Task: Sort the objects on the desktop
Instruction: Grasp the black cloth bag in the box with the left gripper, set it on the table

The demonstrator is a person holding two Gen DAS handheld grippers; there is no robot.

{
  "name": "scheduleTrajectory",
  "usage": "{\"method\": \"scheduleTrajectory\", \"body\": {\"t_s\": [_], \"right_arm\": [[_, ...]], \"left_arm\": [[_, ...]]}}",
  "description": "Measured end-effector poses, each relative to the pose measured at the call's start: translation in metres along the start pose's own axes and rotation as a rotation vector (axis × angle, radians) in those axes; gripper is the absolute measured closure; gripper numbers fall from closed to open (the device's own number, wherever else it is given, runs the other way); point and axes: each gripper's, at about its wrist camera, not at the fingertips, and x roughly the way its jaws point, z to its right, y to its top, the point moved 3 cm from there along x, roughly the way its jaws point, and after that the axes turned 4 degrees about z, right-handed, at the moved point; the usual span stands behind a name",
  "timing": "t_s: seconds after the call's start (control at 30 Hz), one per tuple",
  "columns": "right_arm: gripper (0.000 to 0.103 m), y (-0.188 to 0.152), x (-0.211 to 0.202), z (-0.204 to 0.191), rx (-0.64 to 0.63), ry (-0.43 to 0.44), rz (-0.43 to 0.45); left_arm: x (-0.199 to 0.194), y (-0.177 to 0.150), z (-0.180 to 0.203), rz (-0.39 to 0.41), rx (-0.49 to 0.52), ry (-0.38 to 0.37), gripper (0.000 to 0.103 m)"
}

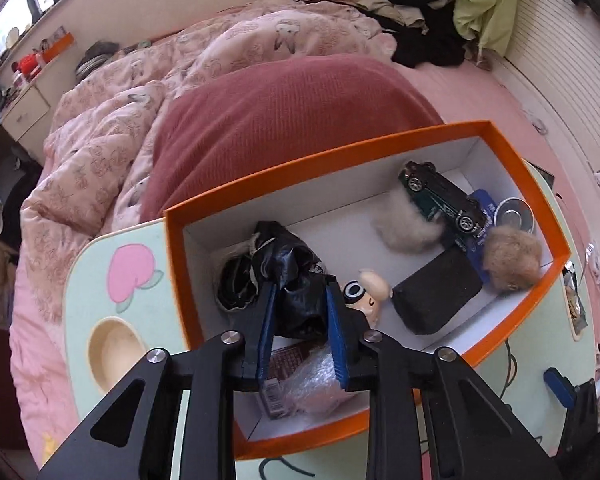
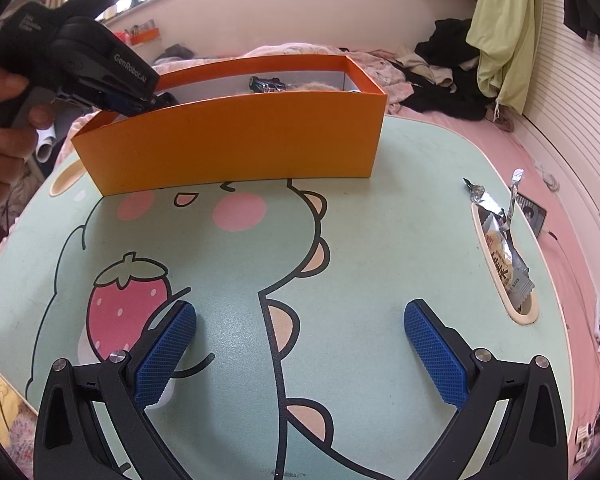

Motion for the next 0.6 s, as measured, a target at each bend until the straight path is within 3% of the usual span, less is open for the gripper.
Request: {"method": "scheduleTrajectory", "body": {"t_s": [0.07, 0.23, 0.37, 0.47, 0.6], "right_arm": [[0.0, 0.0, 0.0, 0.001, 0.0, 0.0, 0.0], [0.0, 0.0, 0.0, 0.001, 0.001, 0.0, 0.0], [0.0, 0.0, 0.0, 0.0, 0.001, 0.0, 0.0], [0.0, 0.0, 0.0, 0.0, 0.001, 0.001, 0.0], [0.0, 0.0, -0.001, 0.0, 0.0, 0.001, 0.0]], "left_arm": [[-0.01, -0.002, -0.006, 0.048, -0.018, -0.033, 0.088], [-0.07, -0.007, -0.024, 0.216, -0.097, -0.139, 0.09], [-0.123, -0.035, -0.021, 0.33, -0.12, -0.295, 0.09], [-0.132, -0.064, -0.01, 0.345, -0.092, -0.328, 0.09], [-0.099, -0.096, 0.001, 0.277, -0.095, -0.32, 0.09]]}}
